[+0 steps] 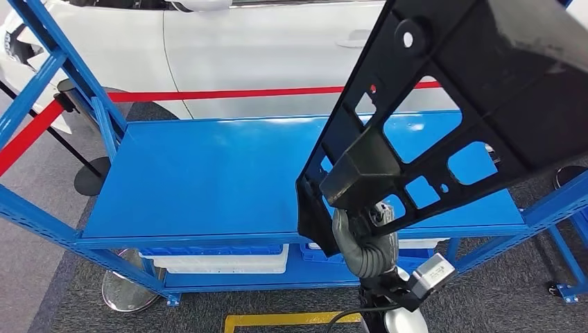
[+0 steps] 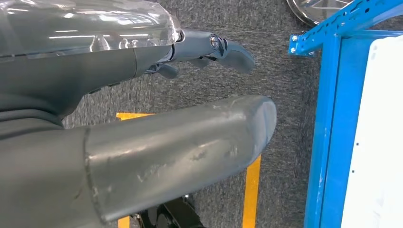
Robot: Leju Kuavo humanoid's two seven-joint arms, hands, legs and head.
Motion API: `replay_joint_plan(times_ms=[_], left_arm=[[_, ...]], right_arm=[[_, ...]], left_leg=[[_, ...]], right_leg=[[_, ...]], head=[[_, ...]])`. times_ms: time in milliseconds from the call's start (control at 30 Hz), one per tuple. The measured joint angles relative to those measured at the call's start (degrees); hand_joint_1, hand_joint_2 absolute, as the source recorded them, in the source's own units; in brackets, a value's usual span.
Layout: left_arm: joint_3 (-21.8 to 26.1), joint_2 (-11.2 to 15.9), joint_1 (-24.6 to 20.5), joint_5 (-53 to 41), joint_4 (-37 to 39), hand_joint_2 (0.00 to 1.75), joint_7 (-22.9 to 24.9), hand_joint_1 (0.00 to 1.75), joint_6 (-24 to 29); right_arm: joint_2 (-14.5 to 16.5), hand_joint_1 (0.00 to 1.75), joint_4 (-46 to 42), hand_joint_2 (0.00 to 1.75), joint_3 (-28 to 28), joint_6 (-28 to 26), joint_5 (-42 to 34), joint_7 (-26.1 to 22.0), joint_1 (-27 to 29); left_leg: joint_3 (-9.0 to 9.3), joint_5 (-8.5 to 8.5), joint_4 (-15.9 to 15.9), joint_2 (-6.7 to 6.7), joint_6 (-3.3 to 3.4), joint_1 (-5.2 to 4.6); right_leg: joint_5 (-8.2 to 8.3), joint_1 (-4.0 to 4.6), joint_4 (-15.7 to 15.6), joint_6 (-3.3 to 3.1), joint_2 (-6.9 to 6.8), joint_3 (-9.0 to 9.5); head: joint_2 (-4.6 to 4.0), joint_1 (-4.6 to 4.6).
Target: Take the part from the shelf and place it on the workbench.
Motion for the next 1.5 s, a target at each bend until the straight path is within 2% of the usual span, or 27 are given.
replay_joint_plan(times_ms=[33,67,100,167,233,333,400,467,500,533,567,633,700,800,833,867,900,967,1000,1033,1100,1267,1333,1400,1433,1467,1500], left_arm=[[0.14,-0.03,0.02,-0.01,0.00,0.00,0.03,0.00,0.04],[0.23,-0.06,0.06,-0.02,-0.01,0.00,0.05,0.00,0.08],[0.30,-0.07,0.07,-0.02,-0.01,0.00,0.05,0.00,0.13],[0.40,-0.08,-0.13,0.23,-0.02,0.00,0.04,0.00,0.31],[0.72,-0.16,-0.30,0.89,-0.02,0.00,0.13,0.00,0.74],[1.57,-0.40,-0.32,1.67,-0.02,0.00,1.07,0.00,1.75],[2.09,-0.51,-0.38,1.81,-0.01,0.00,1.98,0.00,2.24],[2.56,-0.51,-0.42,1.79,0.00,0.00,2.68,0.00,2.51],[2.82,-0.51,-0.40,1.78,0.00,0.00,2.91,0.00,2.53],[3.05,-0.51,-0.37,1.79,0.00,0.00,3.07,0.00,2.50],[3.23,-0.51,-0.34,1.80,0.00,0.00,3.21,0.00,2.46],[3.45,-0.52,-0.34,1.81,-0.01,0.00,3.39,0.00,2.36],[3.64,-0.50,-0.37,1.86,-0.02,0.00,3.49,0.00,2.19],[3.98,-0.40,-0.38,1.96,-0.02,0.00,3.52,0.00,1.82],[4.09,-0.38,-0.36,1.96,-0.02,0.00,3.54,0.00,1.66],[4.20,-0.36,-0.34,1.96,-0.02,0.00,3.55,0.00,1.51],[4.29,-0.32,-0.33,1.96,-0.02,0.00,3.57,0.00,1.43],[4.45,-0.16,-0.36,1.96,-0.02,0.00,3.58,0.00,1.39],[4.51,-0.09,-0.38,1.96,-0.02,0.00,3.59,0.00,1.39],[4.55,-0.05,-0.38,1.96,-0.02,0.00,3.59,0.00,1.39],[4.56,-0.03,-0.38,1.96,-0.02,0.00,3.60,0.00,1.39],[4.56,-0.03,-0.38,1.96,-0.02,0.00,3.60,0.00,1.38],[4.56,-0.02,-0.37,1.96,-0.02,0.00,3.60,0.00,1.37],[4.57,-0.01,-0.39,1.96,-0.02,0.00,3.59,0.00,1.37],[4.58,0.08,-0.55,1.93,-0.02,0.00,3.57,0.00,1.24],[4.58,0.22,-0.64,1.81,-0.02,0.00,3.55,0.00,0.94],[4.59,0.38,-0.77,1.68,-0.02,0.00,3.52,0.00,0.60]], right_arm=[[-0.16,1.75,-0.53,1.75,-0.24,0.08,-0.12,0.01,0.78],[-0.30,1.75,-0.99,1.75,-0.43,0.13,-0.22,0.01,1.31],[-0.41,1.75,-1.36,1.75,-0.55,0.15,-0.35,0.02,1.58],[-0.52,1.75,-2.03,1.75,-0.78,0.08,-0.85,0.11,1.87],[-0.55,1.75,-2.40,1.75,-1.14,-0.13,-1.52,0.42,2.62],[-0.59,1.75,-2.49,1.75,-1.90,0.87,-1.55,-0.19,5.03],[-0.63,1.75,-2.54,1.75,-2.49,2.79,-0.37,-1.70,7.33],[-0.69,1.75,-2.54,1.75,-3.09,4.27,1.85,-3.43,10.25],[-0.75,1.75,-2.51,1.75,-3.33,4.61,2.96,-4.21,11.80],[-0.83,1.75,-2.46,1.75,-3.50,4.75,3.87,-4.87,13.24],[-0.91,1.75,-2.42,1.75,-3.59,4.78,4.47,-5.37,14.46],[-1.04,1.75,-2.40,1.75,-3.64,4.70,5.12,-5.96,16.15],[-1.10,1.75,-2.40,1.75,-3.64,4.45,5.47,-6.23,17.12],[-1.14,1.75,-2.41,1.75,-3.64,3.93,5.59,-6.34,17.89],[-1.14,1.75,-2.41,1.75,-3.65,3.80,5.63,-6.34,17.99],[-1.13,1.75,-2.42,1.75,-3.66,3.69,5.69,-6.34,18.03],[-1.13,1.75,-2.41,1.75,-3.67,3.67,5.74,-6.33,18.05],[-1.12,1.75,-2.40,1.75,-3.69,3.63,5.81,-6.32,18.15],[-1.12,1.75,-2.40,1.75,-3.70,3.62,5.81,-6.31,18.19],[-1.12,1.75,-2.40,1.75,-3.70,3.61,5.81,-6.30,18.23],[-1.12,1.75,-2.40,1.75,-3.70,3.61,5.81,-6.30,18.24],[-1.12,1.75,-2.40,1.75,-3.70,3.62,5.81,-6.30,18.24],[-1.12,1.75,-2.40,1.75,-3.71,3.62,5.81,-6.30,18.27],[-1.12,1.75,-2.40,1.75,-3.72,3.61,5.81,-6.30,18.30],[-1.12,1.75,-2.40,1.75,-3.72,3.51,5.84,-6.27,18.33],[-1.13,1.75,-2.40,1.75,-3.72,3.22,5.89,-6.21,18.38],[-1.15,1.75,-2.39,1.75,-3.72,2.87,5.94,-6.13,18.47]], left_leg=[[0.01,0.74,-0.07,0.01,0.01,0.00],[1.05,2.45,-2.31,0.01,0.10,0.00],[2.73,4.43,-5.98,0.02,0.28,-0.01],[5.68,6.60,-12.16,-0.03,0.71,-0.25],[6.47,6.54,-13.86,-0.12,1.07,-0.57],[6.77,7.03,-14.73,-0.15,2.02,-0.30],[7.05,7.49,-15.31,-0.03,2.69,-0.03],[6.99,7.66,-15.31,0.01,2.92,-0.02],[6.94,7.65,-15.25,0.00,2.91,-0.02],[6.89,7.63,-15.17,-0.01,2.88,-0.01],[6.84,7.59,-15.05,-0.02,2.81,0.03],[6.75,7.42,-14.74,-0.04,2.47,0.01],[6.61,7.36,-14.43,-0.09,1.76,-0.15],[6.43,7.65,-14.42,-0.13,0.55,-0.04],[6.17,7.07,-13.95,-0.12,0.28,0.06],[5.62,5.64,-12.55,-0.11,0.10,0.14],[4.70,3.40,-10.01,-0.09,-0.01,0.20],[2.46,-1.64,-2.82,-0.09,-0.15,0.17],[1.75,-3.21,0.03,-0.09,-0.19,0.15],[1.41,-4.04,1.75,-0.09,-0.21,0.13],[1.41,-4.29,2.44,-0.09,-0.19,0.13],[1.59,-4.24,2.39,-0.09,-0.17,0.13],[2.64,-3.70,1.31,-0.08,-0.04,0.10],[6.02,-1.86,-3.27,-0.08,0.31,-0.02],[8.89,-0.46,-7.82,-0.07,0.70,-0.30],[10.91,1.12,-11.68,0.02,1.27,-0.47],[11.73,2.76,-14.56,0.20,2.00,-0.63]], right_leg=[[-0.08,0.05,0.09,0.00,0.01,0.03],[-0.18,0.08,0.22,0.04,0.04,0.06],[-0.34,0.08,0.41,0.15,0.10,0.08],[-0.64,0.27,0.88,0.55,0.18,-0.06],[-0.70,0.35,1.02,1.04,0.17,-0.22],[-1.37,0.23,1.56,1.91,0.15,-0.34],[-4.24,0.05,5.80,2.48,0.18,-2.23],[-7.69,-0.29,12.81,2.97,0.17,-5.60],[-8.37,-0.51,15.18,3.18,0.16,-6.75],[-7.94,-0.73,15.68,3.34,0.13,-7.00],[-6.49,-0.95,14.01,3.44,0.11,-6.17],[-2.89,-1.24,6.81,3.46,0.09,-2.49],[-1.14,-1.12,1.89,3.11,0.25,-0.10],[-0.43,-0.86,1.13,2.05,0.35,-0.19],[-0.06,-0.90,0.95,1.52,0.25,-0.40],[0.35,-0.96,0.76,0.96,0.13,-0.71],[0.78,-0.97,0.64,0.53,0.00,-1.14],[1.57,-0.67,0.76,0.10,-0.15,-2.31],[1.91,-0.52,0.85,0.06,-0.19,-2.84],[2.15,-0.41,0.92,0.02,-0.21,-3.24],[2.31,-0.33,0.99,0.01,-0.22,-3.51],[2.39,-0.31,1.01,0.01,-0.22,-3.63],[2.63,-0.24,1.07,0.03,-0.22,-4.00],[3.13,-0.10,1.22,0.10,-0.20,-4.67],[3.76,-0.01,1.29,0.43,-0.23,-5.13],[4.52,-0.02,1.23,1.04,-0.22,-5.47],[2.79,-0.14,3.01,1.79,-0.17,-6.34]], head=[[0.00,-0.02],[0.00,-0.01],[0.00,-0.03],[0.00,-0.02],[0.00,0.01],[0.00,0.08],[0.00,0.27],[0.00,0.39],[0.00,0.39],[0.00,0.39],[0.00,0.39],[0.00,0.40],[0.00,0.32],[0.00,0.22],[-0.01,0.20],[-0.01,0.10],[-0.01,-0.02],[0.00,-0.22],[0.00,-0.24],[0.00,-0.25],[0.00,-0.25],[0.00,-0.25],[0.00,-0.25],[0.00,-0.24],[0.00,-0.20],[0.00,-0.11],[0.00,0.08]])
